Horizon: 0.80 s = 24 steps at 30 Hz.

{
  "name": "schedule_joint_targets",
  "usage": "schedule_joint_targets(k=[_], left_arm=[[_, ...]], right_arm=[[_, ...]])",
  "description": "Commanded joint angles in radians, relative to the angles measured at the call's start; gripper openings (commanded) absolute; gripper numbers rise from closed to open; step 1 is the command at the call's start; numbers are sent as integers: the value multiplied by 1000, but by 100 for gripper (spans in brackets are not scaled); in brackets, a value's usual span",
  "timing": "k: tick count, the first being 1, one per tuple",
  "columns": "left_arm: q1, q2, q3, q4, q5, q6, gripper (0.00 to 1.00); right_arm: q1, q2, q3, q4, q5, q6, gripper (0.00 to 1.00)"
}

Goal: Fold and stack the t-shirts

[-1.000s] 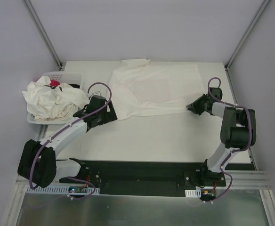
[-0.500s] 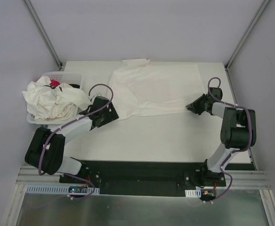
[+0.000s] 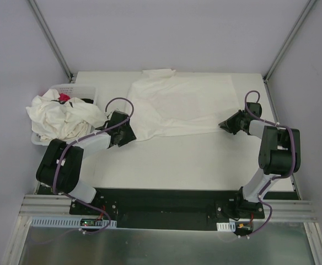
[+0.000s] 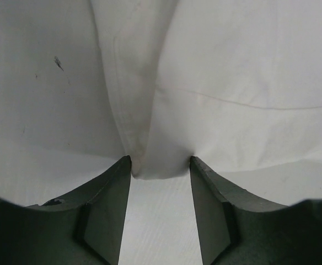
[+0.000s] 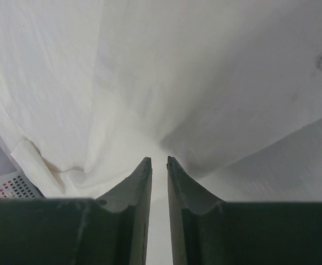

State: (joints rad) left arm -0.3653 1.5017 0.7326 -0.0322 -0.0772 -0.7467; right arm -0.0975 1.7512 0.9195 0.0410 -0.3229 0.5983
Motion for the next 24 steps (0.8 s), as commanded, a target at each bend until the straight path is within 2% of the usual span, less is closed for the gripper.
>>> schedule_joint_targets(k=[1,6,9,14,24], left_arm=[[22,22,42,20,24,3,44],[28,38,57,20,39,18,25],[31,42,63,20,40,24,20],[31,31,85,-9,44,44,2],[32,-75,134,-167,-27,138,0]], right_arm=[[-11,-27,16,7,-15,1,20],[-19,-19,22,8,-19,1,19],[-19,-16,24,13,-27,4,19],[-19,-15,19,17,-34,8,19],[-25,-24,2,19,-33,9,18]])
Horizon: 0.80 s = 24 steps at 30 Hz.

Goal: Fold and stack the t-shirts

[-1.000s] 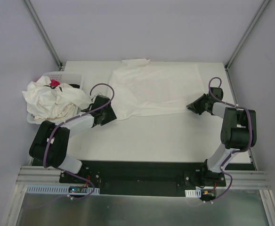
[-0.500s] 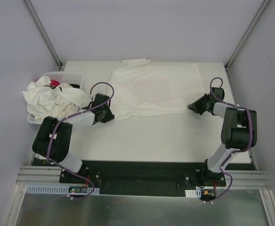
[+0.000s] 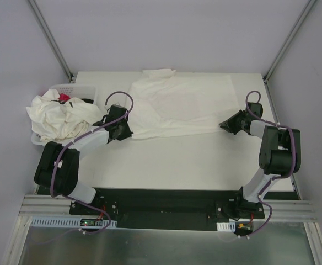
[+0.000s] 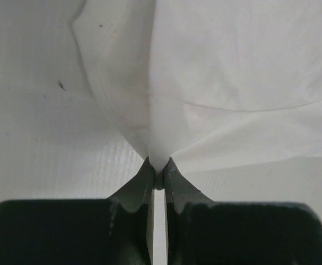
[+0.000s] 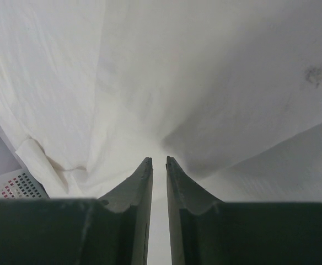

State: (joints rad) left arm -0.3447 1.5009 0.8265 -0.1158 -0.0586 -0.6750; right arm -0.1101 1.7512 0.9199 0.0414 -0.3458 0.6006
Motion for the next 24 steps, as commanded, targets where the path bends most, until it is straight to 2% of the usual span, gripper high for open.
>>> schedule_joint_targets(k=[1,7,9,12,13,15,16,17,19,24], left_arm=[[13,-85,40,-93,-50,75,0],[16,-93,37,-125,-49,104,0],[18,-82,43,-128,-40,107,7],[18,-62,45,-130,-17,104,34],[18,-57,45,-130,-7,103,50],[18,-56,40,-130,-1,103,64],[18,-59,39,-130,2,106,81],[18,-62,39,-131,2,106,88],[18,-73,36,-136,3,109,96],[18,-100,94,-168,0,111,97]], right_arm=[[-16,-27,0,18,-10,7,18],[-26,-39,-7,18,-12,7,18],[-26,-45,-9,18,-12,7,18],[-26,-50,-10,18,-15,8,18],[-26,-53,-10,18,-13,8,18],[-26,-52,-9,18,-13,8,18],[-28,-53,-9,18,-12,7,18],[-28,-52,-7,18,-13,7,18],[-28,-50,-6,20,-18,7,18],[-28,-53,-7,25,-24,11,18]])
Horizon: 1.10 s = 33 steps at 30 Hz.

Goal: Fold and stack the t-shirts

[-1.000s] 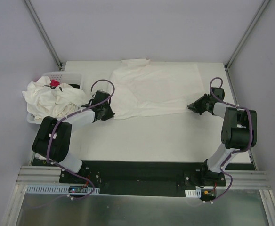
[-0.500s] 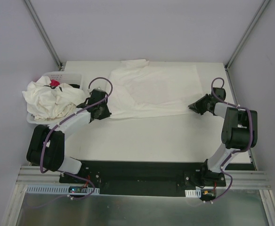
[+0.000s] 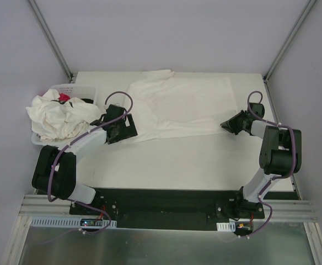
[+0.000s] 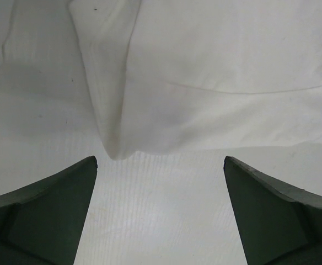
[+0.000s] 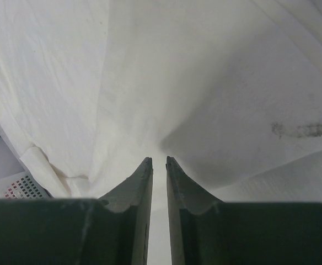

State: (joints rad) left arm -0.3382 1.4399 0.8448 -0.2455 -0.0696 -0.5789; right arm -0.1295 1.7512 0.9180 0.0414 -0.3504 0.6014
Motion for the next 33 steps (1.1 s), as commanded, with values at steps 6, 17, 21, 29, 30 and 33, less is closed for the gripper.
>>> schedule_joint_targets(k=[6,17,21,29,30,33], left_arm=[[-21,8,252,-17,-4,-6,96],[-137,345,497,120,135,-53,93],[-173,428,585,132,182,-62,93],[-206,468,559,170,225,-104,91],[-206,456,547,173,220,-107,92],[-206,424,491,176,218,-116,91]], right_arm=[[11,-39,-11,78,-39,43,18],[221,79,73,95,-58,87,15],[260,85,82,92,-44,92,15],[257,145,102,97,-51,97,15],[255,154,105,98,-55,98,14],[234,166,117,100,-55,97,15]])
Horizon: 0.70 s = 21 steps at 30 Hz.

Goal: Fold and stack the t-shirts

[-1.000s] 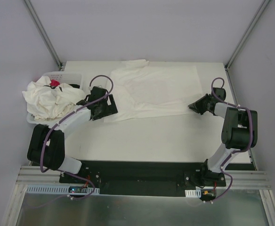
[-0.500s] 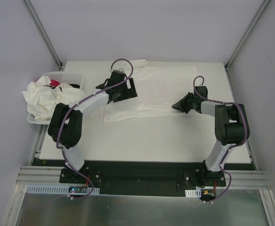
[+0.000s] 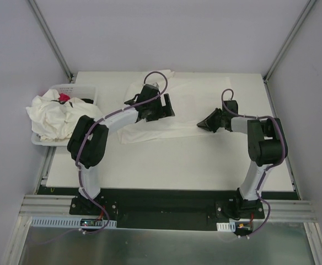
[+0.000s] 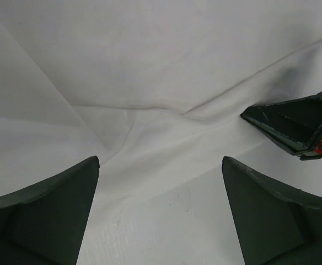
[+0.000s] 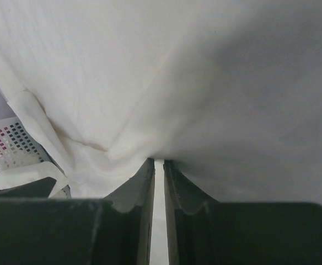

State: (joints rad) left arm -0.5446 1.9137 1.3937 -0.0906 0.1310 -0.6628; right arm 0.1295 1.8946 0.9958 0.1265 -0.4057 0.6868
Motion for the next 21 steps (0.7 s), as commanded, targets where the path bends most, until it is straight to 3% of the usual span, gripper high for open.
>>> schedule_joint_targets(k=[1,11,21], left_arm=[[-2,-61,-73,25,19,-35,91],[-2,-220,-318,35,12,-46,91],[0,-269,-351,34,-17,-29,91]], right_arm=[[-34,27,41,15,-1,11,14],[-126,20,56,-7,33,-9,14],[-211,-51,27,-24,44,-30,17]])
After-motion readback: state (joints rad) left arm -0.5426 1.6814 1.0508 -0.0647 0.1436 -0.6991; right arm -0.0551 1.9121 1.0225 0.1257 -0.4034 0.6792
